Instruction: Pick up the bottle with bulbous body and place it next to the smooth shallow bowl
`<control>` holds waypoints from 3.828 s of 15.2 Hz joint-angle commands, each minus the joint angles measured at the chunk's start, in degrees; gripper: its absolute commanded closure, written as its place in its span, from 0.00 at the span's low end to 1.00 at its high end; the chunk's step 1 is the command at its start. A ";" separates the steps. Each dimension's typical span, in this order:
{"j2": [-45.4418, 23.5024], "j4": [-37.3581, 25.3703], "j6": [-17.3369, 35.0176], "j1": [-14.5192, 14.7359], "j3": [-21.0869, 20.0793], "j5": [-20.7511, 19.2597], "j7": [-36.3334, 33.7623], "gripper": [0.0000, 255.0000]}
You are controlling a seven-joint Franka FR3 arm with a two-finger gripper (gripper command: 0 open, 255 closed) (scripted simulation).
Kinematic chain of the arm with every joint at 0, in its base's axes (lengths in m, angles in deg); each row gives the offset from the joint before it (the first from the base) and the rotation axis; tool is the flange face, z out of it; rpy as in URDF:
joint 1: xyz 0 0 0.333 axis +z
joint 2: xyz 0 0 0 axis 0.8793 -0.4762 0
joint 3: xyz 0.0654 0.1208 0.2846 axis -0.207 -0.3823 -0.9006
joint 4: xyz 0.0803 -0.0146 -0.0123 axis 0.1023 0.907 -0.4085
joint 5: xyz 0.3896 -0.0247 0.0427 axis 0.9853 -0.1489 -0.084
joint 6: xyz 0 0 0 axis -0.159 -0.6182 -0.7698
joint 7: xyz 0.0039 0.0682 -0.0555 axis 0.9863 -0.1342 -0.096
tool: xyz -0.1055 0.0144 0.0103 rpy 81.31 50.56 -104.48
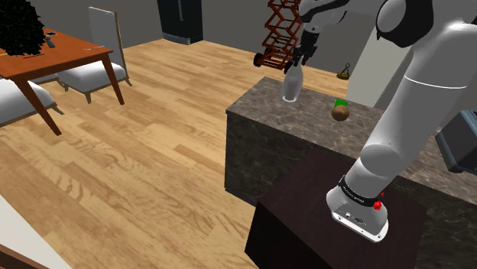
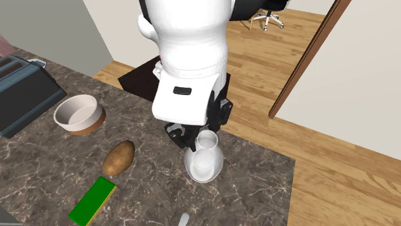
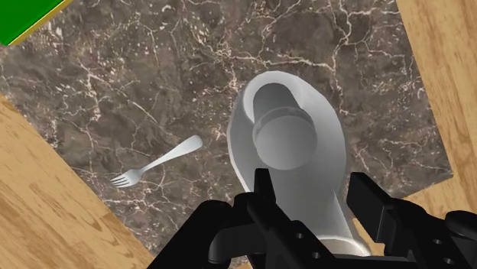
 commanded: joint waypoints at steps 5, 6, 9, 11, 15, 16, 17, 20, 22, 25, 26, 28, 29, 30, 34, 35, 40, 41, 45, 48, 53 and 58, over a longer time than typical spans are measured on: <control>0.75 -3.82 -4.42 0.02 0.10 -0.55 -0.51 1.00; 0.79 -4.55 -5.18 0.01 0.12 -0.59 -0.56 1.00; 0.82 -6.83 -7.48 -0.06 0.17 -0.66 -0.69 1.00; 0.76 -8.44 -9.03 -0.12 0.21 -0.67 -0.74 1.00; 0.45 -11.88 -12.21 -0.29 0.30 -0.56 -0.80 1.00; 0.34 -12.79 -13.02 -0.35 0.32 -0.51 -0.80 1.00; 0.20 -13.72 -13.83 -0.41 0.35 -0.45 -0.79 1.00; -0.31 -16.66 -16.33 -0.64 0.44 -0.21 -0.75 1.00; -0.75 -18.75 -18.03 -0.83 0.50 0.01 -0.69 1.00; -1.57 -22.09 -20.66 -1.19 0.62 0.43 -0.58 1.00; -1.89 -23.27 -21.57 -1.33 0.66 0.60 -0.53 1.00; -2.60 -25.74 -23.41 -1.66 0.75 0.98 -0.42 1.00; -2.99 -27.03 -24.36 -1.84 0.80 1.19 -0.36 1.00; -3.41 -28.37 -25.32 -2.05 0.85 1.43 -0.29 1.00; -5.44 -34.23 -29.40 -3.08 1.05 2.57 0.01 1.00; -6.04 -35.85 -30.49 -3.42 1.10 2.92 0.10 1.00; -9.86 -45.39 -36.57 -5.73 1.30 5.20 0.52 1.00; -10.86 -47.72 -37.97 -6.41 1.30 5.80 0.59 1.00; -16.55 -60.32 -45.08 -10.62 1.00 9.31 0.62 1.00; -14.42 -58.23 -45.15 -10.02 1.67 8.56 1.36 1.00; 1.62 -36.12 -37.81 -3.74 3.48 -0.10 3.23 1.00; 13.04 -24.05 -35.53 -3.00 3.25 -6.30 4.28 1.00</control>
